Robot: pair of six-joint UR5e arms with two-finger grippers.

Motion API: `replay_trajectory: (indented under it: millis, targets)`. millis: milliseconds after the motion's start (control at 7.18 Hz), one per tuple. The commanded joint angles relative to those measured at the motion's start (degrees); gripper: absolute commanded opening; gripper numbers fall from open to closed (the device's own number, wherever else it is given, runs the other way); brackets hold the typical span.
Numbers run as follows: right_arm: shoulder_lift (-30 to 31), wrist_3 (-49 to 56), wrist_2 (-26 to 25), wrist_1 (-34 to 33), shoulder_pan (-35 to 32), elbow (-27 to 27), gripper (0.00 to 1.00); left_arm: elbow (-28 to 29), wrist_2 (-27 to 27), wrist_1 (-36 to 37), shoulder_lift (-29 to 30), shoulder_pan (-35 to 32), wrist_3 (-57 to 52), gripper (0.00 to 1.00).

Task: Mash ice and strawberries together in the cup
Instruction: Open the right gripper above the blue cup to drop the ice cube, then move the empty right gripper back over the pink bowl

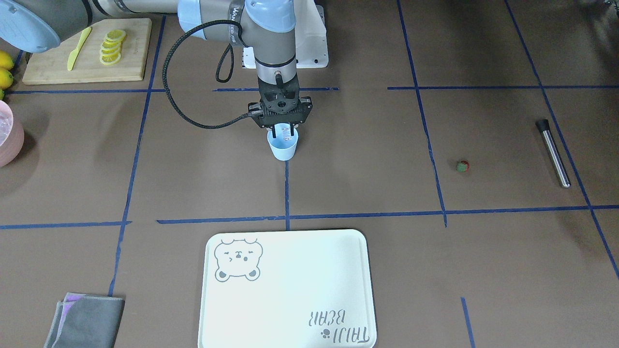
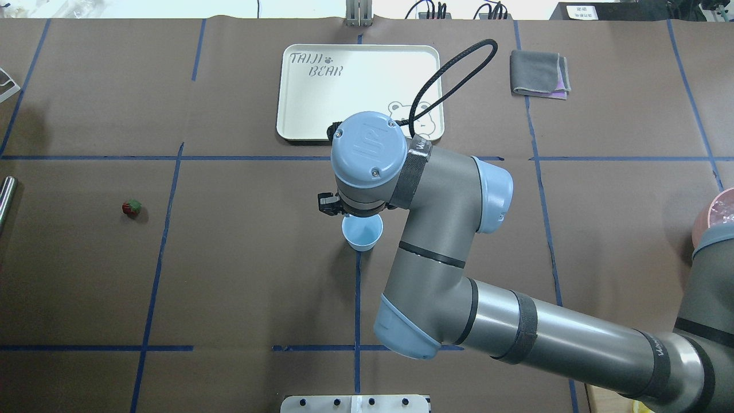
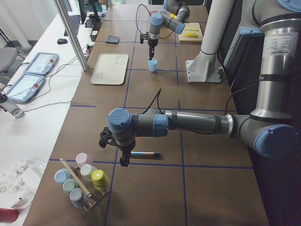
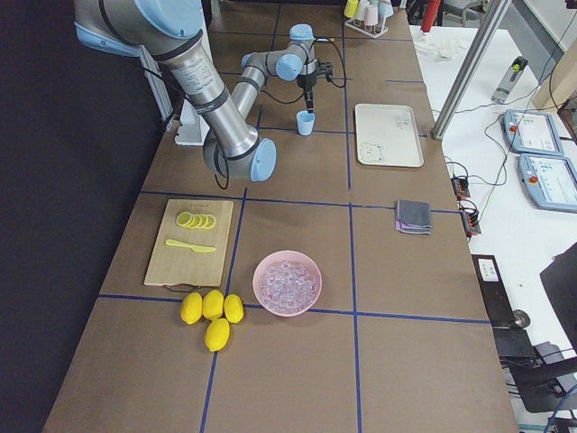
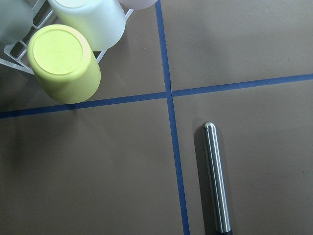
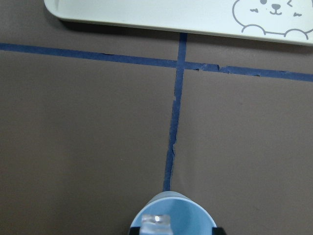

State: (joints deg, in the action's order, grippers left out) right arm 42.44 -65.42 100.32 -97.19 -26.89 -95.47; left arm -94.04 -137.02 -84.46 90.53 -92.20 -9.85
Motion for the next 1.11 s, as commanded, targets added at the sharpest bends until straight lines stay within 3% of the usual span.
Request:
replay_trajectory:
  millis: [0,418,696,975]
  targets:
    - [-0.1,-0.2,-0.4,1.3,0.0,-0.1,0.99,-0.2,-0.1,0.0,0.0,0.0,0.0,1.00]
    - [0.5,-0.1,0.0,1.6,-1.9,-1.6,0.99,-0.9,-0.1,0.0,0.0,0.0,0.1,1.00]
    - [6.6,3.2,1.0,-3.8,-7.4,-10.3,0.99,-3.1,0.2,-0.1,0.1,0.3,0.1,1.00]
    - [18.1,15.6,7.5,-3.8,-16.4,-19.5,0.99,-4.4,0.0,-0.5,0.1,1.9,4.4,1.00]
